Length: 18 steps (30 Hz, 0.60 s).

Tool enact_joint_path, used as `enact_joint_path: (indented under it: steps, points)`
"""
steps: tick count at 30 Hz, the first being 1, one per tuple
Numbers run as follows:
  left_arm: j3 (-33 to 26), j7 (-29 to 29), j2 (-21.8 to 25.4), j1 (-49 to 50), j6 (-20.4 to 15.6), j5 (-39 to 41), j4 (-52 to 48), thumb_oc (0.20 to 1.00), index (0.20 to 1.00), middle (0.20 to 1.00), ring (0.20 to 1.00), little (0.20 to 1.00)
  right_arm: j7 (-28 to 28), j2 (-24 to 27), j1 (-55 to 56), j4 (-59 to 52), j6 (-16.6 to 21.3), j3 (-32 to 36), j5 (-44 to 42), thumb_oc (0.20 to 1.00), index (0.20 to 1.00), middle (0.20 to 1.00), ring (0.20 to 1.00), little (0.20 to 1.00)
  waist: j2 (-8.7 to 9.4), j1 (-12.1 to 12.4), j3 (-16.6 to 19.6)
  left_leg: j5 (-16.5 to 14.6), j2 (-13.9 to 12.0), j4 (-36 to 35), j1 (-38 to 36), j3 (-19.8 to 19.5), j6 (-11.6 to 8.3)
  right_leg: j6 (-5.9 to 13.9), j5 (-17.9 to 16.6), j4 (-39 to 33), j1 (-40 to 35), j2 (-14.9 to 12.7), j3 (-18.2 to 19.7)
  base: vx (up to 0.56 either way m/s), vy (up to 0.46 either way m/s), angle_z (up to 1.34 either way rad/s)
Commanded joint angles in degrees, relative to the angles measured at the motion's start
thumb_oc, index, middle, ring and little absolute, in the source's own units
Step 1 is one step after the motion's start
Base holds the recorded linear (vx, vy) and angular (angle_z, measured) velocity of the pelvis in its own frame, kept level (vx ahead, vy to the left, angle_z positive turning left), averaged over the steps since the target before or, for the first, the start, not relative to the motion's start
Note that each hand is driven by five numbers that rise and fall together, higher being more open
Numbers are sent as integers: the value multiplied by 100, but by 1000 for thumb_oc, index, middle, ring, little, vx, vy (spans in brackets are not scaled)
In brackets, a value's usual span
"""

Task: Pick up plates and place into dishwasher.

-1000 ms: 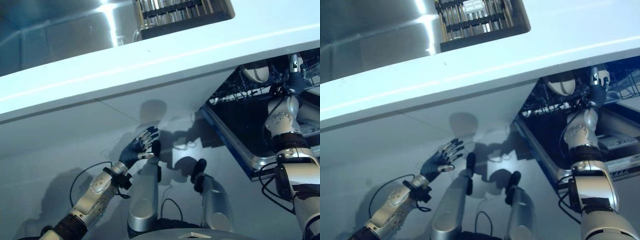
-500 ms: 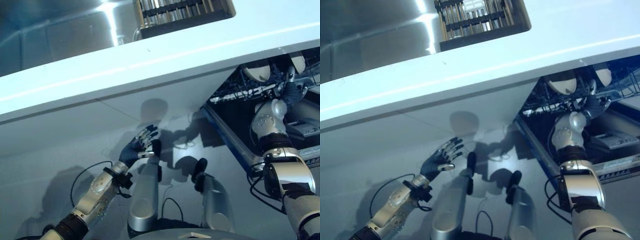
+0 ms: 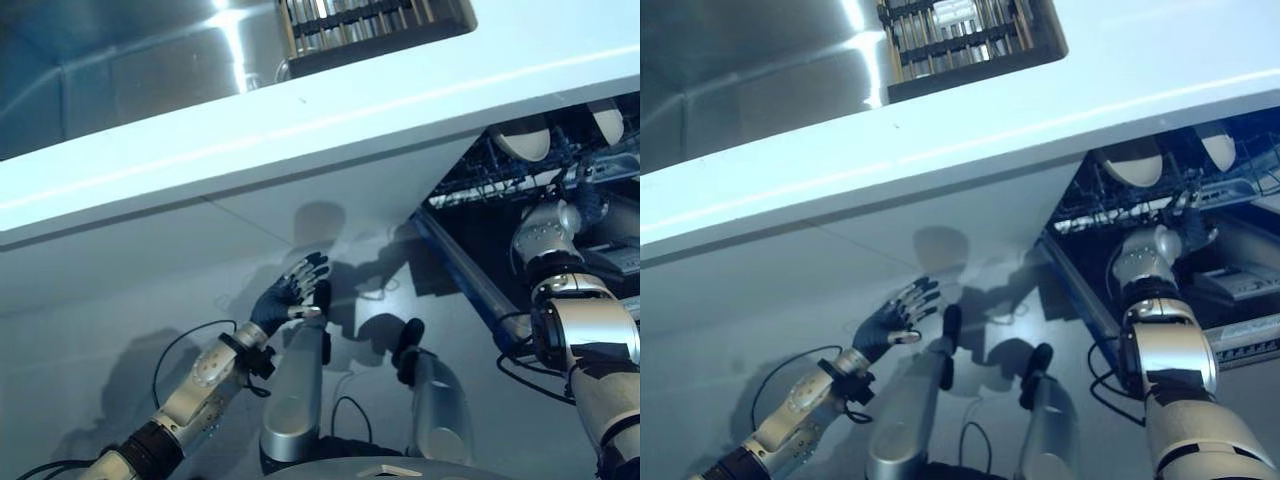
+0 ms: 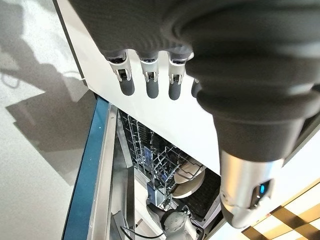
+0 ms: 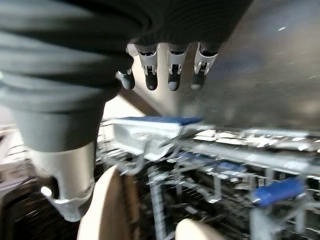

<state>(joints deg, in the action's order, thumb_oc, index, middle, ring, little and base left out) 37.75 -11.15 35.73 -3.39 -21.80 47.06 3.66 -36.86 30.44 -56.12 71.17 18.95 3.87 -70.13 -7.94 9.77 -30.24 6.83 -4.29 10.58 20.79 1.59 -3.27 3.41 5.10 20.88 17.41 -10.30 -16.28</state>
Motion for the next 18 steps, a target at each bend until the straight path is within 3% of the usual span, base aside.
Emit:
enact_joint_path:
  steps: [1, 5, 11, 18]
  points:
    - [128, 2, -88, -107, -197, 261, -324, 1000, 1000, 1000, 1000, 1000, 210, 562, -336, 148, -10, 29, -467, 1000, 1000, 1000, 1000, 1000, -101, 114, 45, -854, 273, 588, 268, 245, 323, 1, -50, 52, 93, -46, -284, 0, 0, 0]
    - [219, 120, -42, -209, -114, 289, -433, 1000, 1000, 1000, 1000, 1000, 319, 658, -456, 352, -54, 57, -597, 1000, 1000, 1000, 1000, 1000, -154, 145, 45, -849, 307, 620, 363, 206, 332, 1, -42, 133, 199, -74, -307, -1, 0, 5]
    - [213, 173, -36, -248, -32, 275, -538, 1000, 1000, 1000, 1000, 1000, 1032, 631, -631, 235, -367, -252, -303, 1000, 1000, 1000, 1000, 1000, -194, 168, 45, -821, 336, 633, 516, 183, 321, -1, -47, 219, 410, -122, -301, -1, 0, 1]
    - [111, 94, -74, -195, -35, 281, -493, 1000, 1000, 1000, 1000, 1000, 1260, 555, -633, -14, -222, -413, 65, 1000, 1000, 1000, 1000, 1000, -171, 152, 45, -799, 341, 593, 608, 174, 313, -9, -44, 236, 545, -107, -281, -4, 6, 1]
